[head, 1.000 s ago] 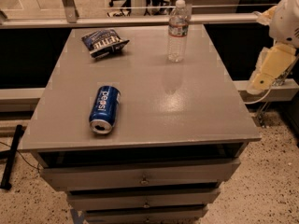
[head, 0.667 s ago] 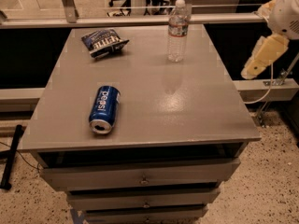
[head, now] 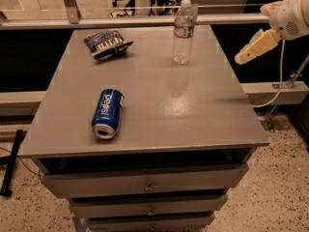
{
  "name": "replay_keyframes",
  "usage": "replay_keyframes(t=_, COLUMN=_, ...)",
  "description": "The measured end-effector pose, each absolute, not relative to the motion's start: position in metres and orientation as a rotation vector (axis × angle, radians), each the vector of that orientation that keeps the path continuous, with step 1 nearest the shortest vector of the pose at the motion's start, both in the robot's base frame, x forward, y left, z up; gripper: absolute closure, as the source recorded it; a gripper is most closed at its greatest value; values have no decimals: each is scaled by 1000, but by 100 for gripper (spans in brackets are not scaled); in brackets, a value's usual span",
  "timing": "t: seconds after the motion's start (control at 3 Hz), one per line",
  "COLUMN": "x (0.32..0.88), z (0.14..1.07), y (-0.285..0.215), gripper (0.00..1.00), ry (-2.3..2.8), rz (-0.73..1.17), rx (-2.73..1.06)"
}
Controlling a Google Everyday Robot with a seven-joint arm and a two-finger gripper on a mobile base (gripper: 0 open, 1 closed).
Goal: Pick water bottle
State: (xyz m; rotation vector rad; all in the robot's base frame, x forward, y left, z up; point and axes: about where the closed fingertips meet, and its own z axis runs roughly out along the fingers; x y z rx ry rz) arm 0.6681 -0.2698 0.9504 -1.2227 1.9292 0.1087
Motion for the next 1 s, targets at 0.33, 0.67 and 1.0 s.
replay_keyframes(t=0.33, x=679, z=939, y=-260, gripper=0, ry=1892, rz=250, rx=-1164)
replay_keyframes(t=0.67, x=677, z=941, y=-257, gripper=0, ry=1892, rz=245, rx=-1170)
replay_keyframes(t=1.0, x=683, z=932, y=-241, gripper=0, ry=1856, rz=290, rx=-1151)
